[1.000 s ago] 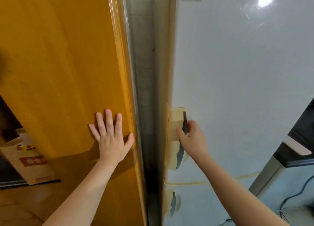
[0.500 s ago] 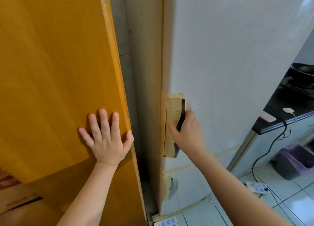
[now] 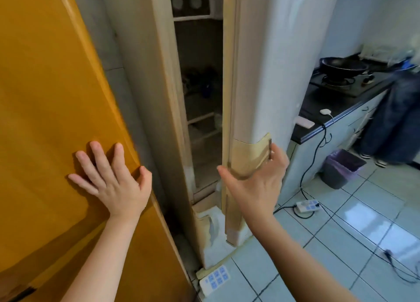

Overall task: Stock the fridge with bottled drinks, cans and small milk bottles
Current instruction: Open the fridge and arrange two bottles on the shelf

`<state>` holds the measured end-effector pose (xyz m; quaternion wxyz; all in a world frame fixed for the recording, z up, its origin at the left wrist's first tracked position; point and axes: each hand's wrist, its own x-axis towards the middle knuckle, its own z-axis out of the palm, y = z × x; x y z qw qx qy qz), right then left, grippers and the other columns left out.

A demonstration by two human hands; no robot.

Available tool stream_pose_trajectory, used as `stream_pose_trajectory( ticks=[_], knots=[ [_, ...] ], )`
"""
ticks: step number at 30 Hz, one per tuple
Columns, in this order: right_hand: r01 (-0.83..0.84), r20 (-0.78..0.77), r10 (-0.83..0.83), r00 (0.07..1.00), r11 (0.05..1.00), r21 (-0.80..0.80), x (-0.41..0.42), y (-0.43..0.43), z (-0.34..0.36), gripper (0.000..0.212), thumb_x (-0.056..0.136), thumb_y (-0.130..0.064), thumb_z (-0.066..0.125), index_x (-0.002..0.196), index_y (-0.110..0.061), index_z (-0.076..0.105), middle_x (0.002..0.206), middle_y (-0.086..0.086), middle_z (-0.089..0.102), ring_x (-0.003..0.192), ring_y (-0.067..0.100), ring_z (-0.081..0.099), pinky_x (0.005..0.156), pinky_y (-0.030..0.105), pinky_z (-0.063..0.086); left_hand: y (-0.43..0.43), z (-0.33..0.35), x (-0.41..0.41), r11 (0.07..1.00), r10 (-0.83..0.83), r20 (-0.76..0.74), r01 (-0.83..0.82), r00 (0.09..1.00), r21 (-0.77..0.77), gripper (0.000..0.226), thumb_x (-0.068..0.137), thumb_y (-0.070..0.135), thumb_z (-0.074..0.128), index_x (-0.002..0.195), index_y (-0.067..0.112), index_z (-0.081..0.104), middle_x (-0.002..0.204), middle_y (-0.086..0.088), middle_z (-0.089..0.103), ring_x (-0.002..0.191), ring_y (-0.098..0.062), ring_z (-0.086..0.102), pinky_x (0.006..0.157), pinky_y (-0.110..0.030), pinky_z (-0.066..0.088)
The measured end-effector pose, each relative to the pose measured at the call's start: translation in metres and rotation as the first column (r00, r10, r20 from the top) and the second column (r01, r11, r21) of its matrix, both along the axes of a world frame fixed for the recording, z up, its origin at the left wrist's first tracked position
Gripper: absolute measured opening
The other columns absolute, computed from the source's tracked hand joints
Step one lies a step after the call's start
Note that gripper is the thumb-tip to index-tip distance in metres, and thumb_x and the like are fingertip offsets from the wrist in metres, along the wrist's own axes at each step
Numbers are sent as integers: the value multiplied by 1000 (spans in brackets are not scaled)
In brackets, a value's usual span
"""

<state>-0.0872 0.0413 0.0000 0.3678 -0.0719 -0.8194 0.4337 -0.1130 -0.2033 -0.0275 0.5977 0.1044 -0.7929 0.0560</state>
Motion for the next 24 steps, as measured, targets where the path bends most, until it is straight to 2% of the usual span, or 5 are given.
stream_pose_trajectory(
  ticks=[5,11,17,21,24],
  knots=[
    [152,-167,-131,977,981,117,25,56,7,84,60,-45,76,127,-10,38,128,10,41,121,18,36,95,23,30,45,-8,6,907,-404,-41,406,914,107,34,86,23,60,114,5,53,136,-18,33,132,-35,29,113,-52,23],
    [352,-253,-312,916,927,132,61,136,-6,66,62,-37,63,117,-9,40,117,6,45,107,29,46,88,40,41,113,-14,10,660,-744,222,641,630,391,34,81,25,51,109,7,58,128,-13,49,121,-29,40,101,-35,30],
    [458,-200,-472,858,881,-116,73,210,-7,59,69,-28,55,123,-22,30,110,-18,37,95,-9,45,70,22,36,177,-4,5,535,-838,409,694,361,482,30,83,27,53,107,12,60,121,-1,52,117,-20,45,95,-33,33],
    [476,-41,-492,870,858,-194,67,261,4,62,78,-30,44,136,-28,22,127,1,49,109,22,51,84,38,43,215,3,3,451,-876,411,731,252,512,40,80,34,41,104,12,63,114,1,56,109,-12,43,88,-32,38],
    [525,-4,-532,847,837,-156,59,300,14,62,82,-29,44,140,-12,29,134,9,47,120,27,44,97,42,41,245,3,-4,448,-866,453,728,211,518,44,78,35,40,105,11,64,113,1,58,106,-17,51,88,-28,38]
  ],
)
